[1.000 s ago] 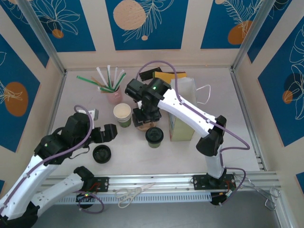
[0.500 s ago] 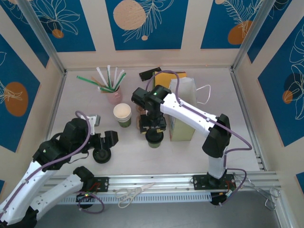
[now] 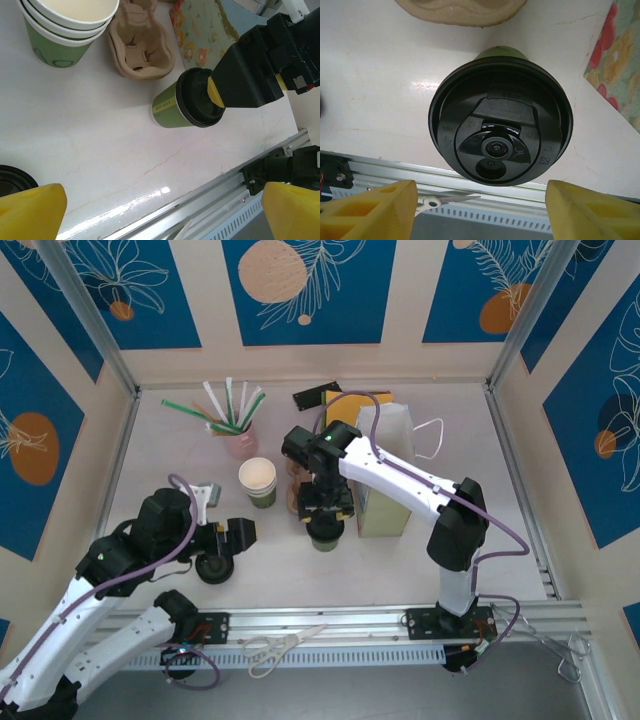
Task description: Pack the takeout coffee
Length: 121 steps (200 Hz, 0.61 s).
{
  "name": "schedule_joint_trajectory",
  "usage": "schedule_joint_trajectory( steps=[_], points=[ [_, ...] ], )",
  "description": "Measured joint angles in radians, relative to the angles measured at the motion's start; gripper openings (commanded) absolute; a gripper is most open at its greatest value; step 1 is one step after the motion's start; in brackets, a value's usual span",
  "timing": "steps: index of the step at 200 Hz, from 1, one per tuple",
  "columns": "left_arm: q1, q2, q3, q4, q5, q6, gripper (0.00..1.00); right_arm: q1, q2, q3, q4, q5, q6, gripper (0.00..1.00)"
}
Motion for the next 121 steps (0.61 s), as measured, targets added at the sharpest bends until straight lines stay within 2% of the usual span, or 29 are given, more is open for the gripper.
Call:
schedule_joint_trajectory(
  steps=[121],
  points=[
    [0.0, 0.005, -0.003, 0.006, 0.002, 0.0, 1.0, -0.018, 0.0, -0.05, 0.024, 0.0, 0.0, 0.72]
  ],
)
